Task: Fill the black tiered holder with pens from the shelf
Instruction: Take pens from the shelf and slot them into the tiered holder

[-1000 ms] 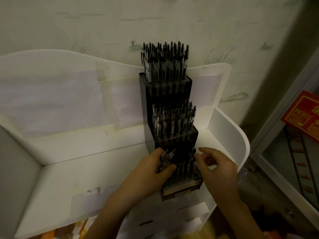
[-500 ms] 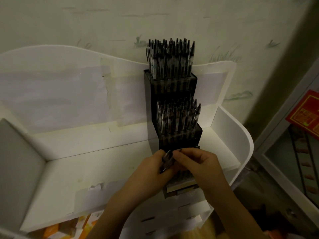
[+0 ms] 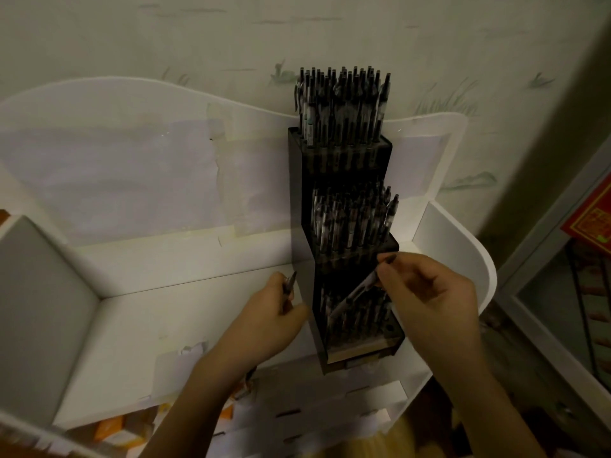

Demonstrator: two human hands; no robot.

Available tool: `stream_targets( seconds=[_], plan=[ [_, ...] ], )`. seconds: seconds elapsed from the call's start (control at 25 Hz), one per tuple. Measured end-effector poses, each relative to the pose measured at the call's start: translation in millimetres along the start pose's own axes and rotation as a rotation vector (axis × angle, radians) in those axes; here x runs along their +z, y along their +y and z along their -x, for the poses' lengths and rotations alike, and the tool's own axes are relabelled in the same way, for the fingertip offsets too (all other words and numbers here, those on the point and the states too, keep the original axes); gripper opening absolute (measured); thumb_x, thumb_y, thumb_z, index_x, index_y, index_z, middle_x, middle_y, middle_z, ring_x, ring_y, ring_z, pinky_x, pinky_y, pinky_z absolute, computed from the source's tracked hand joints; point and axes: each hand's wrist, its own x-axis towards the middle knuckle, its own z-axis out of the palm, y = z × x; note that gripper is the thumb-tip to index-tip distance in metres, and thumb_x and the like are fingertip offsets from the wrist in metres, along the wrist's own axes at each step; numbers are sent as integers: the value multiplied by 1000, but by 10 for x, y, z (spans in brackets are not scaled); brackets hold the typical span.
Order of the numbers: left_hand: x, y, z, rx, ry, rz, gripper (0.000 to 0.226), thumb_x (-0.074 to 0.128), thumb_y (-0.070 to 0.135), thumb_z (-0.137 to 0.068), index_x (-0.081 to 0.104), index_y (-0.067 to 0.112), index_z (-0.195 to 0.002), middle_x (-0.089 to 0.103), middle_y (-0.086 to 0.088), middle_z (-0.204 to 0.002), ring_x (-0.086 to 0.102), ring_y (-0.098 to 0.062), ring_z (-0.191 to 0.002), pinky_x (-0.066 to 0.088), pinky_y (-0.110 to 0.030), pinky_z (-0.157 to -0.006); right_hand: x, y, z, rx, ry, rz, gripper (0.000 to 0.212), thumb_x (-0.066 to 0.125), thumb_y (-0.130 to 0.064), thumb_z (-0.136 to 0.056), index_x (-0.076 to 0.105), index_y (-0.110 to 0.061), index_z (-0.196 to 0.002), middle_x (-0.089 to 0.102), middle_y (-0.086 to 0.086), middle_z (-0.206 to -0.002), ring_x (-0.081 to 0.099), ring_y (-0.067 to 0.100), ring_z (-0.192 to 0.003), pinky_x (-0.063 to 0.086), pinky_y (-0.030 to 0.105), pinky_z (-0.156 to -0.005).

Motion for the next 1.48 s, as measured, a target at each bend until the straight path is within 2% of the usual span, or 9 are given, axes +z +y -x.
stream_targets(
  seconds=[0.08, 0.16, 0.48, 0.64, 0.88, 1.04, 1.2, 1.36, 1.48],
  plan=[
    [-13, 8, 15, -39, -1, 99, 13, 41, 31, -94, 41, 23, -84, 51, 0, -69, 44, -9, -54, 40, -29, -54, 72, 85, 64, -115, -23, 123, 12, 69, -18, -84, 71, -27, -92, 71, -12, -77, 67, 1, -76, 50, 6, -72],
    [-18, 24, 25, -55, -6, 141, 16, 34, 33, -95, 42, 25, -84, 51, -1, -69, 42, -10, -52, 38, -33, -54, 144, 206, 112, -204, -37, 232, 17, 70, -9, -84, 71, -21, -95, 70, -8, -81, 65, 0, -77, 48, 5, -71],
    [-21, 16, 64, 92, 20, 87, 8, 43, 33, -98, 48, 34, -90, 60, 3, -78, 52, -3, -57, 47, -28, -58, 272, 484, 173, -275, -51, 298, 18, 71, -7, -85, 72, -11, -102, 69, -4, -90, 66, 3, -80, 54, 13, -72],
    [-25, -2, 66, 114, 34, 57, 5, 45, 37, -97, 48, 39, -94, 61, 8, -85, 56, 0, -65, 46, -16, -56, 288, 512, 188, -316, -51, 350, 17, 72, -7, -84, 72, -8, -101, 69, -3, -91, 64, 3, -81, 52, 9, -75],
    [-33, -10, 69, 132, 54, 53, 2, 48, 34, -96, 50, 36, -96, 60, 8, -84, 57, -1, -71, 47, -16, -61, 363, 594, 241, -284, -154, 362, 21, 71, -10, -85, 72, -10, -106, 69, -3, -95, 65, 3, -82, 52, 10, -77],
    [-37, 16, 67, 129, 48, 61, 2, 50, 35, -96, 52, 36, -95, 60, 11, -83, 57, 0, -66, 45, -14, -57, 383, 664, 326, -140, -272, 371, 34, 71, -14, -87, 66, -21, -120, 69, -10, -91, 65, -1, -80, 54, 11, -77],
    [-38, 46, 58, 133, 29, 61, 3, 51, 32, -96, 53, 33, -98, 59, 9, -83, 54, 0, -58, 43, -15, -53, 379, 667, 346, -64, -246, 334, 32, 73, -17, -85, 58, -25, -112, 66, -15, -87, 66, -4, -78, 55, 12, -73],
    [-14, 97, 66, 149, -21, 42, 4, 52, 31, -96, 54, 33, -99, 58, 8, -82, 57, -12, -58, 50, -33, -58, 354, 544, 299, -75, -192, 340, 24, 72, -25, -85, 63, -24, -107, 66, -16, -89, 64, -2, -83, 53, 11, -74],
    [39, 138, 75, 187, -58, 2, 6, 52, 34, -95, 52, 35, -101, 59, 10, -81, 55, -6, -56, 45, -23, -50, 356, 428, 229, -93, -107, 222, 20, 68, -29, -86, 71, -20, -104, 69, -11, -89, 66, 0, -83, 54, 14, -72]
  ],
)
